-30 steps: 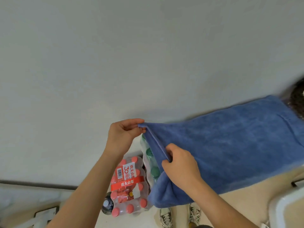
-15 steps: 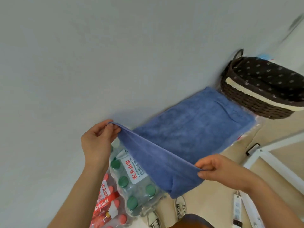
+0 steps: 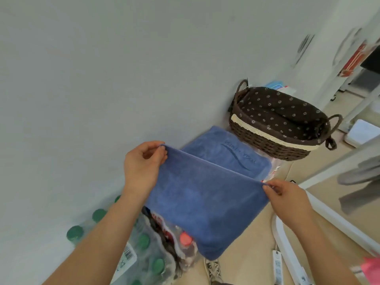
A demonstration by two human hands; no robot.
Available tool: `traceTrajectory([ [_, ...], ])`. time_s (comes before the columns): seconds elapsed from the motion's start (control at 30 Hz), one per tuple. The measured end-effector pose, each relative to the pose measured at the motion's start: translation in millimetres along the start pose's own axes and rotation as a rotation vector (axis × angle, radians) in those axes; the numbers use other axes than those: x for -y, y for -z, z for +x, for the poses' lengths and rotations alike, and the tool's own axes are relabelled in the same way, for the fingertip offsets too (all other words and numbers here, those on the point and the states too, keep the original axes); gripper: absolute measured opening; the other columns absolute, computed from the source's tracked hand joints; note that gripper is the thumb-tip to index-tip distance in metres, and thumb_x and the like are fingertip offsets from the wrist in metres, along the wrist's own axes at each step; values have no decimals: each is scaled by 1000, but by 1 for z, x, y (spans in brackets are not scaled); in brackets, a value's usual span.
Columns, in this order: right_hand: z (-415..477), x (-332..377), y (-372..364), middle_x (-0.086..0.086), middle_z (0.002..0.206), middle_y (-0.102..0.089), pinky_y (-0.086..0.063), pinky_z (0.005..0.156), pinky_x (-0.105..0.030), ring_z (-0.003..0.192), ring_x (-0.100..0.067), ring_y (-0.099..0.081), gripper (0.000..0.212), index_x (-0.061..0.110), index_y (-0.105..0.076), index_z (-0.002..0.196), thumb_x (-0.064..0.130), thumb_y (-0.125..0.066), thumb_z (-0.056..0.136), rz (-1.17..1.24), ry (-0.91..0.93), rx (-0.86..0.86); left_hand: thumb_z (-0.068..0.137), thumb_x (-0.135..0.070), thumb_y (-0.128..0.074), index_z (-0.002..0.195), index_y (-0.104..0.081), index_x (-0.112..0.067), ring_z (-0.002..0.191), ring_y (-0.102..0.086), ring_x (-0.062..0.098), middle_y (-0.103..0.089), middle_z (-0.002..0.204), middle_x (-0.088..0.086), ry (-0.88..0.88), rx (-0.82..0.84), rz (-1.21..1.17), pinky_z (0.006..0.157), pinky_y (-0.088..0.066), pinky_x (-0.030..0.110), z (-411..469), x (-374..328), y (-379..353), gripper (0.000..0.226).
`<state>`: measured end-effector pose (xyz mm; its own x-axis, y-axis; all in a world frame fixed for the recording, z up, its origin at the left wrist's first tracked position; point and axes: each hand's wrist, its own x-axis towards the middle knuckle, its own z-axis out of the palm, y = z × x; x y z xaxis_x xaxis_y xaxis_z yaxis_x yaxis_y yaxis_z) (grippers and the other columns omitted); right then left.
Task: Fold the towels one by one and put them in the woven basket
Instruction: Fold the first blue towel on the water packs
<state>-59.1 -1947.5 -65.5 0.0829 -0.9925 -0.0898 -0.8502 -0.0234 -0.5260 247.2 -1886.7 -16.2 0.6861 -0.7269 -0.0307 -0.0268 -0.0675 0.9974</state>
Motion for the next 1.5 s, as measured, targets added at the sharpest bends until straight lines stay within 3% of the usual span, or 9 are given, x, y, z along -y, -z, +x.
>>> traceTrajectory([
  [0.2, 52, -5, -8, -3, 88, -69, -51, 72, -37, 78, -25, -63, 17, 21, -66, 95, 21, -51, 88, -337, 28, -94, 85, -10, -66, 87, -71, -24, 71, -63, -5, -70, 82, -10, -87, 11, 291, 79, -51, 16, 34, 21, -60, 14],
  [0.3, 81, 24, -17, -5, 109, -67, -45, 82, -36, 102, -27, -59, 32, 15, -64, 117, 14, -53, 87, -217, 186, -13, 84, -12, -67, 88, -71, -23, 76, -62, -3, -68, 84, -12, -74, 28, 436, 79, -49, 15, 39, 37, -78, 12],
  [0.53, 180, 102, -73, -14, 123, -54, -44, 80, -36, 110, -32, -54, 32, 4, -44, 125, 12, -43, 94, -111, 285, 227, 83, -13, -68, 80, -69, -34, 83, -57, -12, -66, 84, -22, -104, 120, 616, 73, -36, -1, 37, 51, -89, 22],
  [0.67, 221, 119, -94, -18, 119, -57, -43, 72, -34, 107, -34, -56, 28, 0, -44, 116, 16, -47, 93, -174, 213, 240, 86, -15, -65, 80, -69, -35, 71, -61, -6, -67, 76, -27, -10, 182, 578, 66, -42, 5, 32, 49, -89, 21],
  [0.83, 229, 113, -97, -14, 106, -63, -43, 67, -31, 96, -32, -60, 15, 4, -60, 101, 5, -54, 87, -5, 175, 113, 86, -17, -66, 79, -68, -42, 81, -63, -8, -67, 83, -29, 21, 158, 561, 75, -44, 6, 32, 43, -88, 26],
  [1.0, 195, 113, -75, -11, 56, -54, -39, 52, -32, 56, -16, -47, 25, 1, -55, 61, 11, -60, 84, 406, 158, 283, 86, -15, -67, 79, -69, -42, 82, -63, -8, -68, 84, -27, 15, 178, 477, 76, -45, 7, 36, 28, -96, 28],
  [1.1, 163, 120, -56, -26, 65, -58, -38, 56, -33, 57, -15, -45, 21, -5, -64, 70, 13, -63, 82, 677, 181, 489, 86, -9, -66, 84, -72, -36, 85, -64, -4, -70, 88, -21, -65, 211, 425, 78, -46, 10, 38, 19, -103, 28],
  [1.27, 139, 122, -31, 6, 72, -71, -48, 66, -20, 71, -1, -62, 23, 18, -78, 95, 4, -60, 90, 789, 267, 645, 85, -3, -67, 82, -73, -35, 84, -66, -5, -71, 89, -22, -86, 214, 337, 75, -45, 6, 33, 6, -110, 32],
  [1.5, 134, 119, -17, 1, 86, -75, -55, 86, -45, 89, -17, -70, 25, 26, -77, 93, 6, -60, 91, 737, 337, 587, 80, -6, -72, 73, -73, -29, 72, -65, 1, -72, 76, -18, -42, 132, 327, 68, -47, 9, 27, -6, -115, 24],
])
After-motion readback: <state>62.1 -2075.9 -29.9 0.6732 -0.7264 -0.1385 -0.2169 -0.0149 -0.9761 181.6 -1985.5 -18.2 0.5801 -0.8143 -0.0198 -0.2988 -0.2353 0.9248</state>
